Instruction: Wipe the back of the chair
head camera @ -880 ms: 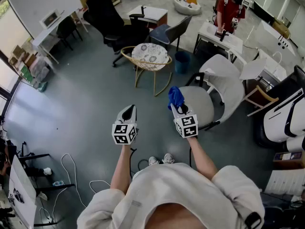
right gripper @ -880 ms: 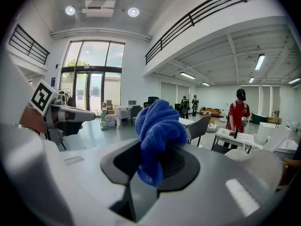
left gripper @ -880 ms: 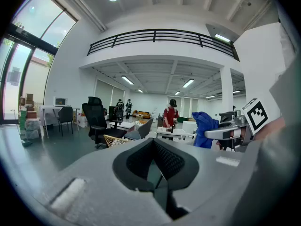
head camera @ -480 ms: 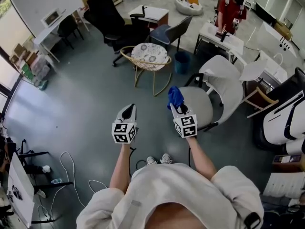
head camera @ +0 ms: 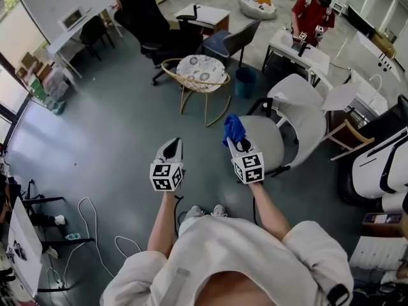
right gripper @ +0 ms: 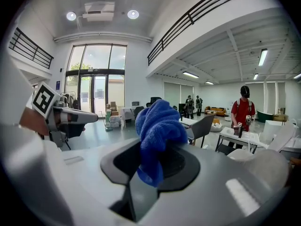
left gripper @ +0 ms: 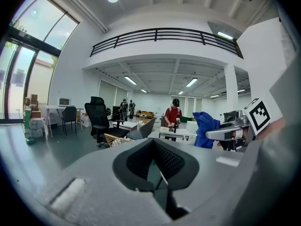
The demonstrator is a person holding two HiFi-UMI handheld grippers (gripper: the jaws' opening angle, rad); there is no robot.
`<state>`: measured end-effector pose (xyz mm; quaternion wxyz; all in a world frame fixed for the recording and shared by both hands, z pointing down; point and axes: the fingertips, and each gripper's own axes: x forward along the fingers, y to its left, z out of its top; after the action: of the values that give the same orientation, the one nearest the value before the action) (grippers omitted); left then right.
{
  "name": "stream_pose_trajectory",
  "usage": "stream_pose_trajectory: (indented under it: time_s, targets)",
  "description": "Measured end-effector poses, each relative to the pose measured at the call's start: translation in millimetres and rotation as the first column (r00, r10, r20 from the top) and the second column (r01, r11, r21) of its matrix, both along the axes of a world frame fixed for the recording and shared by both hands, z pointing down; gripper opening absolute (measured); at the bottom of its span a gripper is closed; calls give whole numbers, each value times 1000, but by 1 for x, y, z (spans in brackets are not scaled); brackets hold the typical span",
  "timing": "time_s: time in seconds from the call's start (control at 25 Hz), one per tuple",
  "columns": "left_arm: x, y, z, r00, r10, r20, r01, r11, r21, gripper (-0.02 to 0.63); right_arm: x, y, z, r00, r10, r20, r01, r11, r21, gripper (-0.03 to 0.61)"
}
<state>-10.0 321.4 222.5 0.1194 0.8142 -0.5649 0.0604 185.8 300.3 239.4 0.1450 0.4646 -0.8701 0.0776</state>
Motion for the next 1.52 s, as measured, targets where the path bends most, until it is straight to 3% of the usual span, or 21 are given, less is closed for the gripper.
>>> stream_pose_trajectory:
  time_s: [0.52,1.52]
  targets:
    - [-9,-46,16,1000,-7,-17,7,1000,-21,2,-9,-46,16,1000,-13,-29,12,1000,-29,98]
    - [-115,-271,16,989,144,-41,-145,989,-15,2,-118,-240,3,993,110,-33,-110,994,-6,97]
